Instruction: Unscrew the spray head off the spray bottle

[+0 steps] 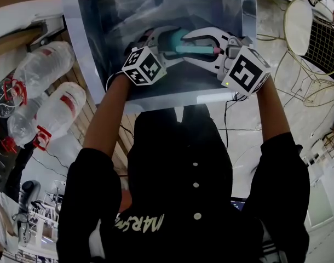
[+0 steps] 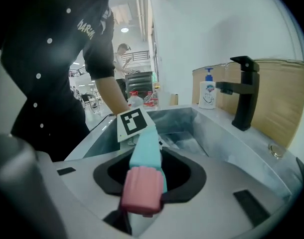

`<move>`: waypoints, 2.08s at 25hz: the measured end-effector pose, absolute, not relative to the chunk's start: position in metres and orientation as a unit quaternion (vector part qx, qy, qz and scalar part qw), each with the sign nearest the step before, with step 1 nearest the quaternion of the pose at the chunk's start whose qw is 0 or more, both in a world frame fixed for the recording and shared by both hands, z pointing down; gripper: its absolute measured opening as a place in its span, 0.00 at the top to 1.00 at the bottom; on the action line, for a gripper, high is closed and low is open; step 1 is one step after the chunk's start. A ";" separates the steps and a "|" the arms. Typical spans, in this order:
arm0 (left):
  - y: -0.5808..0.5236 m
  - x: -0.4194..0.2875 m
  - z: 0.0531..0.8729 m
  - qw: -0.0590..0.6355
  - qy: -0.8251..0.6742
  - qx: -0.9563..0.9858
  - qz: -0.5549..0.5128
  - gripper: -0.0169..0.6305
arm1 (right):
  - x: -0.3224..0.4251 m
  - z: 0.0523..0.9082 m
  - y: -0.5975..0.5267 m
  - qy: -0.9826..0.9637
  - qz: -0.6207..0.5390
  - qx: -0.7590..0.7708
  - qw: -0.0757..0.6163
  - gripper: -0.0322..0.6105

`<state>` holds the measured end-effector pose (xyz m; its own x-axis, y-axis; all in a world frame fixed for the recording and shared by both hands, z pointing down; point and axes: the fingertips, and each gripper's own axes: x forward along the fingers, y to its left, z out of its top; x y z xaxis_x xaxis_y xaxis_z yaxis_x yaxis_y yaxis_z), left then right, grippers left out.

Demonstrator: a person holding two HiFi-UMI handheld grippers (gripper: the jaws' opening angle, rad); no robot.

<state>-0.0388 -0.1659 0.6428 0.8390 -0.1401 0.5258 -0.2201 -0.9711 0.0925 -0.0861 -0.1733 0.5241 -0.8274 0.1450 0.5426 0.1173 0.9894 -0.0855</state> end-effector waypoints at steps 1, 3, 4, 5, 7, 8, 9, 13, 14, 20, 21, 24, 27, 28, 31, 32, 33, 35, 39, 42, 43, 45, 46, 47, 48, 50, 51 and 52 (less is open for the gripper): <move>-0.166 -0.039 0.643 0.075 -0.094 0.956 0.268 0.37 | -0.086 0.523 -0.174 -0.956 0.029 -0.065 0.284 0.70; -0.166 -0.039 0.643 0.076 -0.094 0.955 0.271 0.37 | -0.085 0.519 -0.176 -0.957 0.031 -0.057 0.282 0.70; -0.166 -0.039 0.642 0.076 -0.094 0.954 0.273 0.37 | -0.083 0.515 -0.177 -0.958 0.032 -0.053 0.281 0.70; -0.166 -0.038 0.641 0.076 -0.094 0.954 0.275 0.37 | -0.082 0.510 -0.177 -0.958 0.036 -0.048 0.279 0.70; -0.165 -0.038 0.640 0.076 -0.097 0.953 0.278 0.37 | -0.080 0.498 -0.178 -0.960 0.048 -0.035 0.272 0.70; -0.165 -0.038 0.640 0.076 -0.098 0.952 0.281 0.37 | -0.079 0.492 -0.179 -0.961 0.054 -0.028 0.268 0.70; -0.164 -0.038 0.640 0.076 -0.100 0.951 0.283 0.37 | -0.078 0.485 -0.180 -0.962 0.060 -0.022 0.266 0.70; -0.163 -0.038 0.640 0.079 -0.104 0.946 0.296 0.37 | -0.070 0.454 -0.180 -0.967 0.067 0.002 0.245 0.70; -0.162 -0.038 0.640 0.080 -0.105 0.946 0.297 0.37 | -0.069 0.443 -0.180 -0.970 0.072 0.009 0.231 0.70; -0.161 -0.038 0.639 0.081 -0.113 0.941 0.310 0.37 | -0.059 0.390 -0.193 -0.980 0.105 0.077 0.149 0.70; -0.161 -0.038 0.639 0.081 -0.114 0.939 0.313 0.37 | -0.056 0.384 -0.194 -0.980 0.103 0.084 0.145 0.70; -0.158 -0.037 0.638 0.078 -0.114 0.937 0.322 0.37 | -0.047 0.368 -0.194 -0.980 0.101 0.102 0.136 0.70; -0.158 -0.037 0.638 0.076 -0.113 0.935 0.328 0.37 | -0.038 0.352 -0.194 -0.980 0.104 0.120 0.122 0.70; -0.157 -0.038 0.638 0.078 -0.113 0.934 0.330 0.37 | -0.036 0.346 -0.194 -0.980 0.106 0.126 0.115 0.70; -0.157 -0.039 0.639 0.085 -0.115 0.931 0.337 0.37 | -0.027 0.331 -0.193 -0.979 0.109 0.141 0.099 0.70; -0.157 -0.039 0.639 0.086 -0.114 0.929 0.340 0.37 | -0.024 0.327 -0.192 -0.978 0.111 0.145 0.096 0.70; -0.156 -0.039 0.638 0.088 -0.113 0.928 0.344 0.37 | -0.020 0.323 -0.191 -0.978 0.113 0.149 0.093 0.69; -0.154 -0.040 0.636 0.089 -0.112 0.925 0.352 0.37 | -0.014 0.315 -0.189 -0.977 0.114 0.157 0.086 0.70; -0.155 -0.046 0.627 0.091 -0.128 0.919 0.362 0.37 | -0.001 0.306 -0.186 -0.975 0.114 0.176 0.072 0.70; -0.154 -0.052 0.619 0.077 -0.136 0.910 0.385 0.37 | 0.013 0.307 -0.185 -0.972 0.109 0.195 0.069 0.69; -0.152 -0.055 0.616 0.069 -0.135 0.906 0.396 0.37 | 0.018 0.306 -0.183 -0.971 0.109 0.203 0.069 0.70; -0.145 -0.060 0.608 0.052 -0.133 0.900 0.412 0.41 | 0.026 0.306 -0.180 -0.968 0.108 0.217 0.070 0.69; -0.142 -0.063 0.603 0.047 -0.136 0.898 0.416 0.47 | 0.030 0.306 -0.179 -0.966 0.108 0.224 0.070 0.69; -0.140 -0.067 0.596 0.043 -0.144 0.896 0.419 0.54 | 0.033 0.306 -0.177 -0.965 0.108 0.230 0.071 0.69; -0.140 -0.072 0.589 0.039 -0.157 0.893 0.421 0.60 | 0.036 0.305 -0.176 -0.963 0.107 0.236 0.071 0.69; -0.141 -0.083 0.572 0.029 -0.191 0.884 0.425 0.77 | 0.042 0.303 -0.173 -0.960 0.105 0.248 0.072 0.69; -0.140 -0.088 0.561 0.022 -0.208 0.881 0.424 0.90 | 0.045 0.302 -0.172 -0.959 0.105 0.255 0.072 0.70; -0.139 -0.091 0.549 0.014 -0.222 0.881 0.418 0.93 | 0.048 0.301 -0.172 -0.957 0.108 0.260 0.071 0.69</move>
<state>-0.0912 -0.1392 0.5487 0.5512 -0.3795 0.7431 -0.4036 -0.9007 -0.1607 0.0476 -0.1716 0.3005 -0.8544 -0.4832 0.1911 -0.5136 0.8412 -0.1691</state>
